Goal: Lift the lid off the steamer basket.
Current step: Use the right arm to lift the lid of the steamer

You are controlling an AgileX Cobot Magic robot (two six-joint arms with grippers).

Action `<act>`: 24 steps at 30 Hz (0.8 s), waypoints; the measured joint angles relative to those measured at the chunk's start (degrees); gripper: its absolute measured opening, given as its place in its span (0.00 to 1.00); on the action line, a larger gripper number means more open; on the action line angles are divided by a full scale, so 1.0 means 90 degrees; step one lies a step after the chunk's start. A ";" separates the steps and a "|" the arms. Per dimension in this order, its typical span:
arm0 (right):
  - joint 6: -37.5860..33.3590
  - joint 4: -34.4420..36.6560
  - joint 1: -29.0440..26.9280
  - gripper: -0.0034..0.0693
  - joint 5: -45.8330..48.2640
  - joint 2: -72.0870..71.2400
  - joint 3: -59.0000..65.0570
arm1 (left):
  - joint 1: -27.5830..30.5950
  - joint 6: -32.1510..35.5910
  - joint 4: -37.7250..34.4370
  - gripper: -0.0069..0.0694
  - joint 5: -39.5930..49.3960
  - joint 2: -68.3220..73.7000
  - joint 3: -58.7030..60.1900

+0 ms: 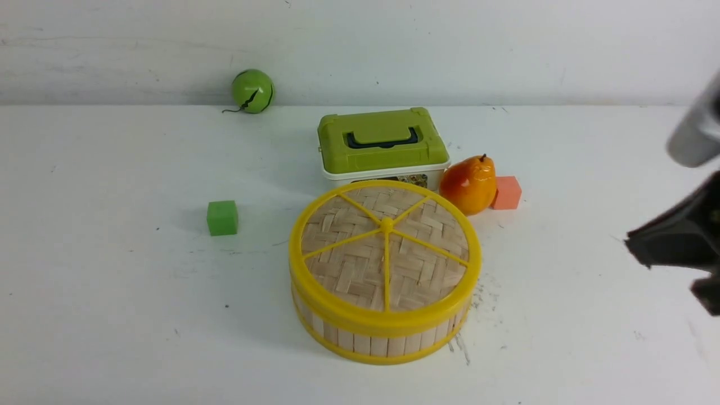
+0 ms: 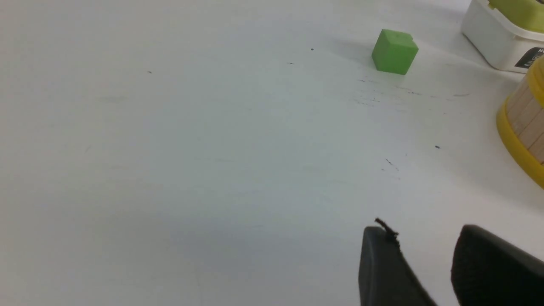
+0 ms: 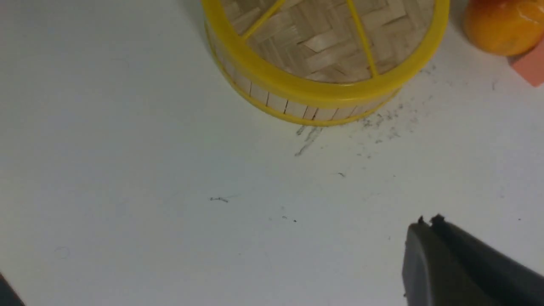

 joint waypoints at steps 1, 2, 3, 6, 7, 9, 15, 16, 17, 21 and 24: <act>0.0223 -0.0156 0.0251 0.04 0.0105 0.0376 -0.0287 | 0.0000 0.0000 0.0000 0.40 -0.0003 0.0000 0.0000; 0.0301 -0.0196 0.0320 0.04 0.0131 0.0483 -0.0381 | 0.0000 0.0000 0.0000 0.40 -0.0003 0.0000 0.0000; 0.0591 -0.0302 0.0520 0.04 0.0206 0.0855 -0.0724 | 0.0000 0.0000 0.0000 0.40 -0.0003 0.0000 0.0000; 0.1029 -0.0493 0.0922 0.04 0.0327 0.1495 -0.1370 | 0.0000 0.0000 0.0000 0.40 -0.0008 0.0000 0.0000; 0.1222 -0.0601 0.1120 0.04 0.0396 0.1865 -0.1665 | 0.0000 0.0000 0.0000 0.40 -0.0008 0.0000 0.0000; 0.1371 -0.0766 0.1360 0.04 0.0476 0.2348 -0.2106 | 0.0000 0.0000 0.0000 0.40 -0.0011 0.0000 0.0000; 0.1807 -0.0910 0.1786 0.12 0.0803 0.3758 -0.3397 | 0.0000 0.0000 0.0000 0.40 -0.0016 0.0000 0.0000; 0.1835 -0.0910 0.1810 0.15 0.0824 0.3896 -0.3529 | 0.0000 0.0000 0.0000 0.40 -0.0016 0.0000 0.0000; 0.1867 -0.0910 0.1820 0.18 0.0848 0.4074 -0.3743 | 0.0000 0.0000 0.0000 0.40 -0.0016 0.0000 0.0000; 0.2111 -0.1033 0.1825 0.42 0.0711 0.4938 -0.4472 | 0.0000 0.0000 0.0000 0.40 -0.0016 0.0000 0.0000; 0.2377 -0.1212 0.1825 0.55 0.0411 0.5281 -0.4705 | 0.0000 0.0000 0.0000 0.40 -0.0016 0.0000 0.0000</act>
